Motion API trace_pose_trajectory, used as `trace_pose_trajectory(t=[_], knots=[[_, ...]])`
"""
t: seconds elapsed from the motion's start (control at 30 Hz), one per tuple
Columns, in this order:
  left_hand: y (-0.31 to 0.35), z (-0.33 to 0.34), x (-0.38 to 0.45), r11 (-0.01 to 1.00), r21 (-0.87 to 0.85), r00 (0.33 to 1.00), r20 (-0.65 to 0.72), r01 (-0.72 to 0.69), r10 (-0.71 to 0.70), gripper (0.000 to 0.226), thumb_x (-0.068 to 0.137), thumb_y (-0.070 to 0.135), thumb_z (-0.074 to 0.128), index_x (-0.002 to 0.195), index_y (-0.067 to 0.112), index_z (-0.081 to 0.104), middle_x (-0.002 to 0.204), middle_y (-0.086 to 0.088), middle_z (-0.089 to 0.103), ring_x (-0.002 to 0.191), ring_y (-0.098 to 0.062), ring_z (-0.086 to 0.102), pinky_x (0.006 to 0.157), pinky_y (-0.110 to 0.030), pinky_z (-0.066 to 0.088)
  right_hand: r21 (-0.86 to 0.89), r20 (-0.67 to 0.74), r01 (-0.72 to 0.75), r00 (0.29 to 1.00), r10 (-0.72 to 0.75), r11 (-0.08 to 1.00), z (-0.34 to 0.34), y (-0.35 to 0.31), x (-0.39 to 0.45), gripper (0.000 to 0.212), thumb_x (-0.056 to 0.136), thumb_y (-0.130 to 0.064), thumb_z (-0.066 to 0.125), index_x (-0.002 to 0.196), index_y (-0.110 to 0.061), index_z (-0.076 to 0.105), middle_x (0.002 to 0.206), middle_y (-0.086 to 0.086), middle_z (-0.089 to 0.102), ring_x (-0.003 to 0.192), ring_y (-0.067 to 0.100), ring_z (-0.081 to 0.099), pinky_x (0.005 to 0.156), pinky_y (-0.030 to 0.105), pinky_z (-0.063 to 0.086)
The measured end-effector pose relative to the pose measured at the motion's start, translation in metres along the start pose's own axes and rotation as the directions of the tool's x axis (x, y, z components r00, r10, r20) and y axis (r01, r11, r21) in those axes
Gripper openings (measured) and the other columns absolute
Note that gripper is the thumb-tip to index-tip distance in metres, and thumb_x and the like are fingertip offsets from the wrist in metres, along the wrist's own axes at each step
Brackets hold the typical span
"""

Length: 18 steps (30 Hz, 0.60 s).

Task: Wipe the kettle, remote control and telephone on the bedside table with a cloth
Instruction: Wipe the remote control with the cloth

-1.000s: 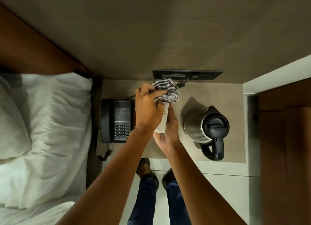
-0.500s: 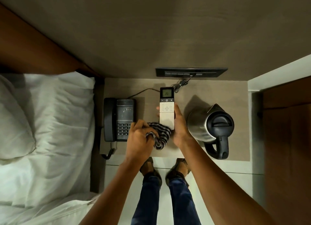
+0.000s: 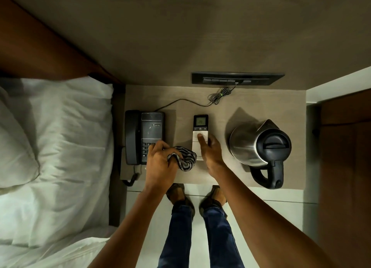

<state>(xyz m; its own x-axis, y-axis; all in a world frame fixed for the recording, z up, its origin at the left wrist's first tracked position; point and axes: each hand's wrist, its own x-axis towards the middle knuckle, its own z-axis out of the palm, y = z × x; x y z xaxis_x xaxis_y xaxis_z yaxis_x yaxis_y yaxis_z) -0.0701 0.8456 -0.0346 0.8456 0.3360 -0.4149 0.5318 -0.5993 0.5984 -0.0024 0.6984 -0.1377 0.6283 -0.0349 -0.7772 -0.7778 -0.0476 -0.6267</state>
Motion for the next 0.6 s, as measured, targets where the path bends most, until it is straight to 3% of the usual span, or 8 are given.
trace_pose_trajectory(t=[0.1, 0.17, 0.27, 0.33, 0.47, 0.6], knots=[[-0.002, -0.003, -0.001, 1.000, -0.011, 1.000, 0.006, -0.002, 0.002, 0.024, 0.089, 0.000, 0.064, 0.092, 0.020, 0.078, 0.107, 0.002, 0.056, 0.109, -0.018, 0.047, 0.091, -0.026, 0.048, -0.068, -0.085, 0.068, 0.994, -0.074, 0.995, 0.003, 0.002, 0.001, 0.033, 0.105, -0.026, 0.068, 0.133, -0.009, 0.066, 0.124, 0.013, 0.076, 0.110, 0.027, 0.074, 0.092, 0.037, 0.062], [-0.002, -0.005, -0.002, 1.000, -0.017, 1.000, 0.013, 0.009, -0.009, 0.026, 0.089, -0.001, 0.063, 0.092, 0.020, 0.078, 0.108, 0.004, 0.055, 0.109, -0.017, 0.046, 0.093, -0.026, 0.048, -0.120, -0.136, 0.102, 0.984, -0.118, 0.988, 0.004, 0.003, 0.002, 0.035, 0.103, -0.026, 0.071, 0.133, -0.008, 0.066, 0.122, 0.011, 0.077, 0.110, 0.026, 0.074, 0.096, 0.037, 0.061], [-0.004, -0.008, -0.002, 0.999, -0.027, 1.000, 0.012, 0.016, -0.016, 0.025, 0.090, 0.000, 0.063, 0.092, 0.020, 0.078, 0.109, 0.002, 0.056, 0.110, -0.016, 0.045, 0.096, -0.030, 0.048, -0.217, -0.185, 0.144, 0.965, -0.186, 0.965, 0.006, 0.005, 0.001, 0.038, 0.100, -0.024, 0.075, 0.133, -0.007, 0.066, 0.113, 0.004, 0.075, 0.094, 0.012, 0.070, 0.081, 0.006, 0.052], [-0.004, -0.009, -0.001, 0.999, -0.030, 1.000, 0.010, 0.015, -0.014, 0.025, 0.090, 0.001, 0.063, 0.092, 0.020, 0.078, 0.109, 0.002, 0.056, 0.110, -0.015, 0.045, 0.096, -0.030, 0.049, -0.285, -0.193, 0.171, 0.953, -0.232, 0.943, 0.007, 0.006, 0.001, 0.039, 0.098, -0.021, 0.078, 0.131, -0.004, 0.066, 0.108, 0.004, 0.074, 0.088, 0.009, 0.066, 0.071, -0.006, 0.042], [-0.003, -0.012, 0.000, 0.999, -0.038, 1.000, 0.012, 0.027, -0.026, 0.025, 0.090, 0.000, 0.064, 0.093, 0.020, 0.078, 0.111, 0.001, 0.056, 0.111, -0.015, 0.045, 0.098, -0.032, 0.051, -0.355, -0.196, 0.194, 0.941, -0.276, 0.914, 0.006, 0.008, 0.003, 0.038, 0.096, -0.018, 0.080, 0.129, -0.003, 0.067, 0.115, 0.010, 0.078, 0.096, 0.013, 0.067, 0.068, -0.010, 0.037], [-0.004, -0.014, 0.000, 0.997, -0.069, 0.999, 0.012, 0.047, -0.046, 0.024, 0.091, -0.001, 0.063, 0.094, 0.017, 0.078, 0.115, -0.002, 0.057, 0.113, -0.017, 0.046, 0.100, -0.038, 0.053, -0.368, -0.222, 0.221, 0.923, -0.316, 0.903, 0.007, 0.010, 0.002, 0.039, 0.094, -0.019, 0.082, 0.126, -0.003, 0.068, 0.116, 0.015, 0.079, 0.094, 0.014, 0.070, 0.070, -0.006, 0.044]])
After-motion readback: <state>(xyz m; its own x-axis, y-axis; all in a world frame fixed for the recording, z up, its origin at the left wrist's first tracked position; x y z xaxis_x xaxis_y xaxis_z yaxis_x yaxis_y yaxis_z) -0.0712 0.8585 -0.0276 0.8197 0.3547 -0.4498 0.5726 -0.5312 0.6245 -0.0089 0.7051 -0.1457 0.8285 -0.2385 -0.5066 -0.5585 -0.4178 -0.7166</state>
